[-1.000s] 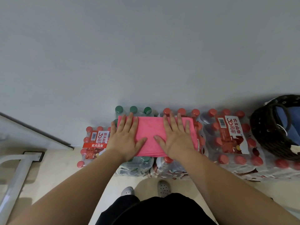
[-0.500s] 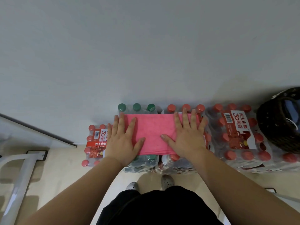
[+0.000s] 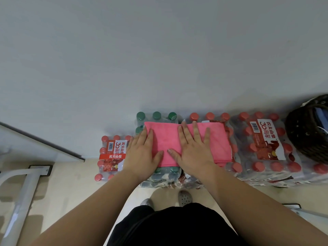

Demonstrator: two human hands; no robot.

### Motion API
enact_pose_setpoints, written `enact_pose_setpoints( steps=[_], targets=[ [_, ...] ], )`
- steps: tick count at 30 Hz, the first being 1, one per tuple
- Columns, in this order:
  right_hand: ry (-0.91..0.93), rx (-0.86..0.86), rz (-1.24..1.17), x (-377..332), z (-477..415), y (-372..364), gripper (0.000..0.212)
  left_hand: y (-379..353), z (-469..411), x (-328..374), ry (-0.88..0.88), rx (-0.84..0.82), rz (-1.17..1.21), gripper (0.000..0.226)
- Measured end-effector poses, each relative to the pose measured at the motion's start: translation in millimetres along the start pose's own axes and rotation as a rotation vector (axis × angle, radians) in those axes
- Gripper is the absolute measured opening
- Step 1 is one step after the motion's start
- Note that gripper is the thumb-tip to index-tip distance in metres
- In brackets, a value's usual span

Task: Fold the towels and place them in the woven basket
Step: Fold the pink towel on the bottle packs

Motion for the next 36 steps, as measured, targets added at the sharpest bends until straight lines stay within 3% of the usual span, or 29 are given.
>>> enact_pose_setpoints(
  steps=[5,9,17,23,28,31,36],
  targets=[
    [-0.011,-0.004,-0.012,-0.8,0.5,-0.2,0.101,20.5,6.7,14.7,0.001,0.020,0.370,0.079],
    [-0.001,0.090,-0.259,8.3,3.8,2.9,0.103,38.2,6.8,33.9,-0.024,0.041,0.494,0.077],
    [-0.032,0.233,-0.727,81.2,34.1,-3.8,0.089,48.8,-18.0,119.5,-0.249,0.050,0.463,0.083],
    [-0.060,0.154,-1.403,123.9,54.4,-20.0,0.071,0.3,-49.2,180.9,-0.301,-0.083,0.334,0.077],
    [0.029,0.118,-1.377,139.4,61.1,-12.0,0.067,-32.7,-58.4,205.9,-0.340,-0.169,0.259,0.068],
    [0.043,0.089,-1.380,145.3,61.9,-11.7,0.062,-37.6,-54.6,206.9,-0.339,-0.202,0.274,0.051],
    [0.046,0.048,-1.265,149.2,59.0,-10.8,0.062,-22.4,-44.8,189.6,-0.306,0.043,0.307,0.040]
  ],
)
Point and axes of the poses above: each hand's wrist, its own z-axis away from the middle knuckle, its own y-axis out of the back of the hand, x = y × z, the point moved 3 cm from there along -z, towards the middle knuckle, and after that the axes turned 1 degree about -z, right-handed, at the moved point
